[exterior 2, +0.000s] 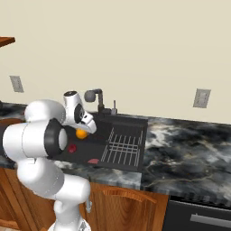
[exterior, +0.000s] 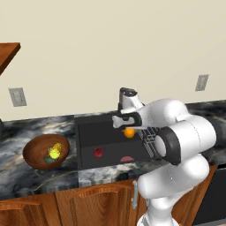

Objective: There is a mixed pile of frozen fruits and vegetables on the counter. Locate all the frozen vegetables and place the items in a bowl on the counter. Take all the frozen fruits and defrost them in a running sink.

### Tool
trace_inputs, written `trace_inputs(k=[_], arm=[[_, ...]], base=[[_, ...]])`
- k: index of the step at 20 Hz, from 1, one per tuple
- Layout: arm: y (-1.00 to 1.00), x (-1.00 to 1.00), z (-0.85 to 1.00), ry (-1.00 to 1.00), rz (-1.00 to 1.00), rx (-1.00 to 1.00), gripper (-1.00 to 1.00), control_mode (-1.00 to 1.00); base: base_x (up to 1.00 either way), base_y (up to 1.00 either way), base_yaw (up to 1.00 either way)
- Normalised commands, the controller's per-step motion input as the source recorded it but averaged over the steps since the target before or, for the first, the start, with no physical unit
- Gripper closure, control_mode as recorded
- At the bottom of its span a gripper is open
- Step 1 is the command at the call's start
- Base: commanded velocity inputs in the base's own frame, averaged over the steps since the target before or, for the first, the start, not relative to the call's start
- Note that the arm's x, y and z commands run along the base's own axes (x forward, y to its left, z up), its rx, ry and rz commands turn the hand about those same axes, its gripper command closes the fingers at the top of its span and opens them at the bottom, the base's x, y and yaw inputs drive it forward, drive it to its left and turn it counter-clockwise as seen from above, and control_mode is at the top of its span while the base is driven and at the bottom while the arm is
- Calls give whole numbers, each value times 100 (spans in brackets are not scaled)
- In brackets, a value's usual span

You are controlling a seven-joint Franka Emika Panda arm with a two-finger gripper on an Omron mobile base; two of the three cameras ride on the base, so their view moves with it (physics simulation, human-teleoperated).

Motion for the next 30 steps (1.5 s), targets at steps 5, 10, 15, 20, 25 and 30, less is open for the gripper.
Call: trace_inputs(k=[5, 10, 15, 20, 25, 30], arm=[[49, 24, -32, 7, 9, 1, 100, -100], [0, 30, -39, 1, 21, 1, 100, -100], [0, 25, -38, -6, 19, 2, 100, -100], [-1, 13, -38, -13, 5, 0, 100, -100], [-1, 20, -54, -2, 3, 4, 100, -100], [0, 26, -42, 0, 1, 6, 100, -100]], base=[[0, 0, 0], [0, 0, 0], [0, 0, 0], [0, 0, 0], [0, 0, 0], [0, 0, 0]])
